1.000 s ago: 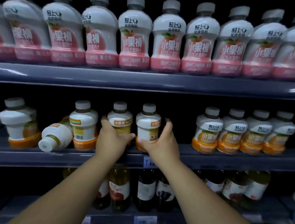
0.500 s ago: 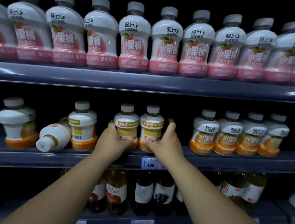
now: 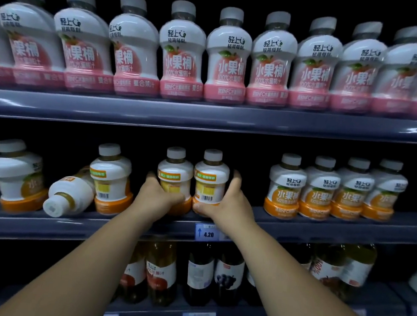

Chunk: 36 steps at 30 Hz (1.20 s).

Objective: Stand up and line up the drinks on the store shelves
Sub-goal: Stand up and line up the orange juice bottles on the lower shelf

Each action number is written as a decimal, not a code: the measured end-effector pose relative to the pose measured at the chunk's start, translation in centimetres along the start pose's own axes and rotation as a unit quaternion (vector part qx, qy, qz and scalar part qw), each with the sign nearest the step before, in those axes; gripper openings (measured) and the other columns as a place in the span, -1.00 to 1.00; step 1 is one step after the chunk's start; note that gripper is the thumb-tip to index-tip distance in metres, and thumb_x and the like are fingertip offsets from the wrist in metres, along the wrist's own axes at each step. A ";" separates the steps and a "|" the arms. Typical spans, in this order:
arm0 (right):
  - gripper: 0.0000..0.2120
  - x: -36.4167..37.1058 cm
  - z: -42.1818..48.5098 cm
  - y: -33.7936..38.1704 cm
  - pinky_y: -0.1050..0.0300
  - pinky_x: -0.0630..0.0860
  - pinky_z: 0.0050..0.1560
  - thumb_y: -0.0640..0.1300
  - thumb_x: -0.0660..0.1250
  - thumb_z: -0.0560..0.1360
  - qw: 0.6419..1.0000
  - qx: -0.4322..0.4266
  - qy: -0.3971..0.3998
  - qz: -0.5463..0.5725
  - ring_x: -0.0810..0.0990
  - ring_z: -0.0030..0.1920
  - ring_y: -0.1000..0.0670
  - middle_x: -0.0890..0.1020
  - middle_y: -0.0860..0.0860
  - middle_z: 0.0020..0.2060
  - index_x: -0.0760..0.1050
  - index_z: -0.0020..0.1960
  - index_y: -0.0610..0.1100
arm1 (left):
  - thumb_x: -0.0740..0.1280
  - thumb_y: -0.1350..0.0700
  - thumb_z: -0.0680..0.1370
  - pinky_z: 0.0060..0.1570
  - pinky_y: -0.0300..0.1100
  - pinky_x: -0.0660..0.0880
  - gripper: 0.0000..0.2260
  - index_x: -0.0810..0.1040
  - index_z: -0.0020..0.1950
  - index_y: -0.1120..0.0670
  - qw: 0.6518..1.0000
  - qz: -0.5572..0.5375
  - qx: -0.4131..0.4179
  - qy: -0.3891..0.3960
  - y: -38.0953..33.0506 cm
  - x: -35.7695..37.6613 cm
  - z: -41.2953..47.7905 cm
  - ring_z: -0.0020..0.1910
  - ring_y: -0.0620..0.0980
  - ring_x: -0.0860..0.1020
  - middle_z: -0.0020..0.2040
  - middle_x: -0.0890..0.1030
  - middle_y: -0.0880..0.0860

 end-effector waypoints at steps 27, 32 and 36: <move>0.10 -0.4 -1.4 -1.2 0.02 0.27 0.42 0.16 0.47 0.40 0.990 -0.124 -0.037 -0.049 0.25 0.47 -0.04 0.17 0.02 0.51 -0.31 0.57 0.14 | 0.63 -0.06 0.30 0.22 0.08 0.52 0.01 0.03 0.54 -0.11 0.993 0.050 0.102 -0.001 0.3 -0.1 -1.6 0.27 0.03 0.53 0.38 0.49 0.03; 0.11 -0.5 -2.1 -0.6 0.08 0.41 0.25 0.02 0.42 0.49 0.985 -0.162 -0.020 -0.054 0.34 0.35 -0.03 0.14 0.01 0.45 -0.53 0.46 0.32 | 0.62 -0.08 0.31 0.32 0.01 0.42 0.07 -0.09 0.55 -0.26 0.977 0.119 0.175 -0.014 -1.0 0.0 -2.8 0.36 -0.02 0.37 0.39 0.33 0.05; 0.17 -1.1 -1.7 -0.4 0.03 0.44 0.30 -0.03 0.53 0.43 0.994 -0.104 -0.017 -0.001 0.37 0.39 -0.02 0.22 0.02 0.48 -0.41 0.50 0.33 | 0.63 -0.03 0.30 0.32 -0.03 0.44 0.09 -0.08 0.58 -0.20 0.984 0.097 0.151 0.011 -1.2 -0.3 -2.2 0.36 -0.03 0.43 0.43 0.39 0.01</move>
Point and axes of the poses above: each hand's wrist, its own z-axis towards the middle knuckle, its own x-axis out of the palm, y = z × x, the point moved 3 cm from there along z, towards the middle knuckle
